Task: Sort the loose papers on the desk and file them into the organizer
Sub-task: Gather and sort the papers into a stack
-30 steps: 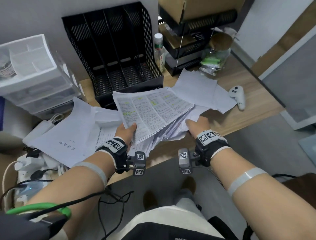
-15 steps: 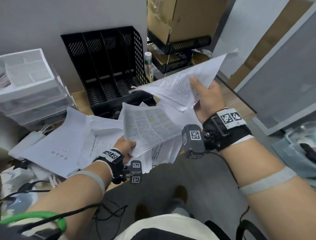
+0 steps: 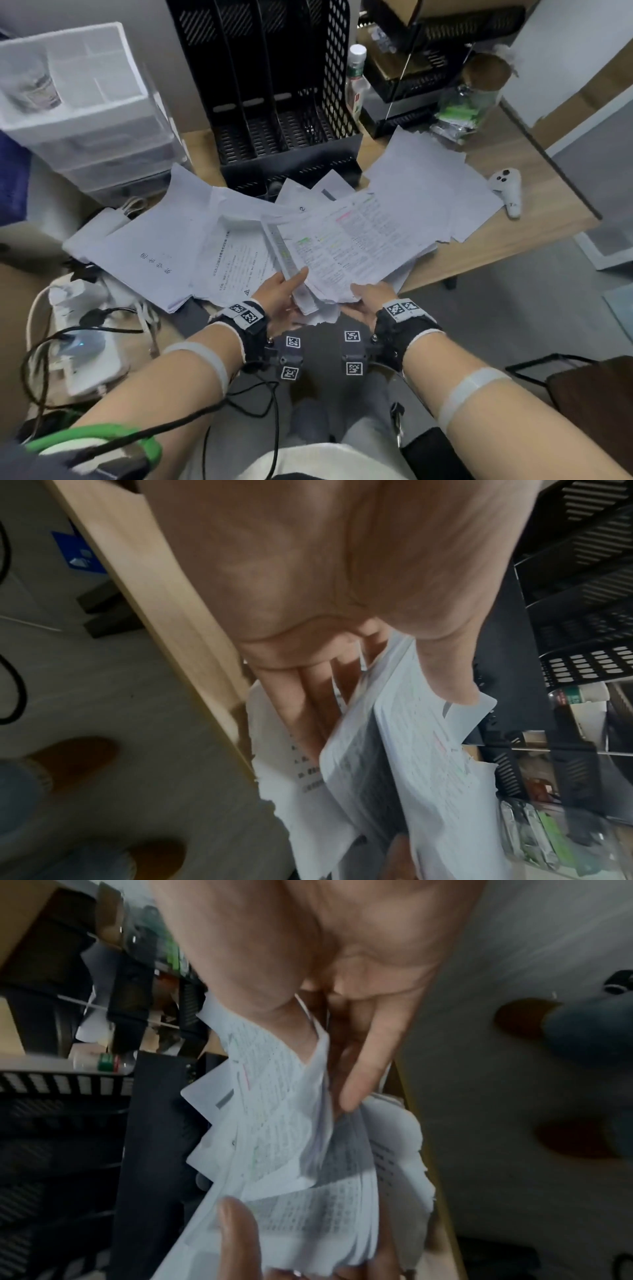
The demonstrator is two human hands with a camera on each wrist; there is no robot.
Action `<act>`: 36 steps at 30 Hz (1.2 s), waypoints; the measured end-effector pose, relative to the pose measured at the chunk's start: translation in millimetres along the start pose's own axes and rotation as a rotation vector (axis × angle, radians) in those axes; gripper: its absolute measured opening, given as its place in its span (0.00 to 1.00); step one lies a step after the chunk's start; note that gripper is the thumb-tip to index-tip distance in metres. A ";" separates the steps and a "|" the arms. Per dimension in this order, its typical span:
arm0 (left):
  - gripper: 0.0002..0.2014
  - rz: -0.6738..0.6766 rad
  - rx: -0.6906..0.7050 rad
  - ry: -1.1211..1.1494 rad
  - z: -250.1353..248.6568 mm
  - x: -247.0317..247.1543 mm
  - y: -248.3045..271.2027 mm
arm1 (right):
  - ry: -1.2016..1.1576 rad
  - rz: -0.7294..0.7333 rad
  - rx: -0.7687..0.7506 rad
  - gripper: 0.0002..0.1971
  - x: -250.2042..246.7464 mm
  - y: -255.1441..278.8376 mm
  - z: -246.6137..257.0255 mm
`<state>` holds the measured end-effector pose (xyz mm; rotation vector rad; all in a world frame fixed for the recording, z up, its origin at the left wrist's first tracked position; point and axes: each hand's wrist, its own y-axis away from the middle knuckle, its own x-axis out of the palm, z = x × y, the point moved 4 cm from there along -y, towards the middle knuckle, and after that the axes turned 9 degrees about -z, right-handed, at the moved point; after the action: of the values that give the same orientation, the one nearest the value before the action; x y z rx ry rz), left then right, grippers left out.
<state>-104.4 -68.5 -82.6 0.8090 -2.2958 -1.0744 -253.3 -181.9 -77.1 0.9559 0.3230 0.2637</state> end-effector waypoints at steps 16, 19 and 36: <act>0.30 -0.220 0.150 -0.238 -27.5 -5.1 -58.9 | 0.827 -0.330 -0.423 0.26 -74.6 -57.2 102.0; 0.38 -0.264 0.150 -0.266 -27.3 -2.7 -71.2 | 0.953 -0.232 -0.441 0.33 -67.0 -75.4 109.8; 0.20 -0.501 0.591 -0.034 -148.7 40.9 -5.7 | 0.113 0.114 -0.732 0.12 -91.4 -62.0 259.9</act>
<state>-38.0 -176.1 5.7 1.6698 -2.5368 -0.5705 -233.2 -444.6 24.5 0.2372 0.2454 0.4991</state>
